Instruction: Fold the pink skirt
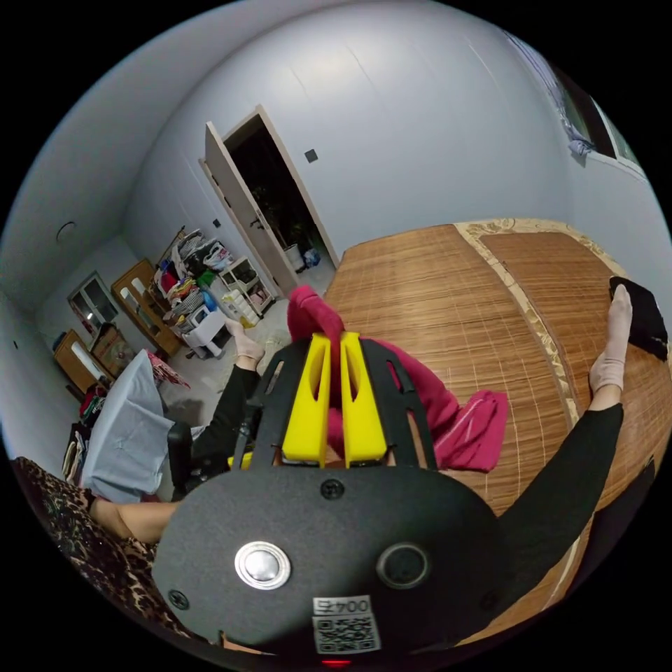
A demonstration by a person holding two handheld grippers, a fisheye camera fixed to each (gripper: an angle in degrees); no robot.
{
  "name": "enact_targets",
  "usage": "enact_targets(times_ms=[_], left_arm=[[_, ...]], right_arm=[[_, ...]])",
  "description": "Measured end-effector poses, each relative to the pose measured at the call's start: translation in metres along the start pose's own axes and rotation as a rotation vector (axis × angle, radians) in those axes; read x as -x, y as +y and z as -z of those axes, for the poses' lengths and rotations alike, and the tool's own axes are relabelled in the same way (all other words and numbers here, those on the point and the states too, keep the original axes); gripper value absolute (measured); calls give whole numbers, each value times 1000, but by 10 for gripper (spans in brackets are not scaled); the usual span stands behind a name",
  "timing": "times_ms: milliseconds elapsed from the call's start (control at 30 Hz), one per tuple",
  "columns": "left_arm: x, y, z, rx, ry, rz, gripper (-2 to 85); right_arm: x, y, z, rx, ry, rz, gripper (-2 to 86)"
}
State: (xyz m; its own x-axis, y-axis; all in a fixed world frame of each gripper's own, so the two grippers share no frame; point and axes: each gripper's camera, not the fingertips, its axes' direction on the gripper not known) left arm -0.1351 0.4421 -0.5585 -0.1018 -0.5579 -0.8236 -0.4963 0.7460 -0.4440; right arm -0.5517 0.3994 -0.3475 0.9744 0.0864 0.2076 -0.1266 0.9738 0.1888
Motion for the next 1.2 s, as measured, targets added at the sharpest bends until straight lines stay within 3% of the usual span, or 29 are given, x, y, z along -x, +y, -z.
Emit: enact_targets(times_ms=[333,467,600,800,933,1067,1200], left_arm=[[20,-3,-49,76,-97,158,175],[18,-13,-82,145,-105,101,179],[-3,-27,-103,150,12,-14,180],[-35,-55,-137,201,-47,-165,178],[-46,-79,-164,281,-95,-160,134],[-53,-102,-188,367,-185,-67,32],[-57,-112,-201,396,-202,4,8]], right_arm=[[-15,2,28,-19,-47,-58,23],[-35,4,40,-25,-42,-95,24],[-62,2,53,-42,-40,-150,26],[-97,-3,65,-53,-38,-189,27],[-119,-4,70,-46,-24,-210,28],[-148,4,77,-22,23,-236,31],[-174,21,81,-2,47,-286,32]])
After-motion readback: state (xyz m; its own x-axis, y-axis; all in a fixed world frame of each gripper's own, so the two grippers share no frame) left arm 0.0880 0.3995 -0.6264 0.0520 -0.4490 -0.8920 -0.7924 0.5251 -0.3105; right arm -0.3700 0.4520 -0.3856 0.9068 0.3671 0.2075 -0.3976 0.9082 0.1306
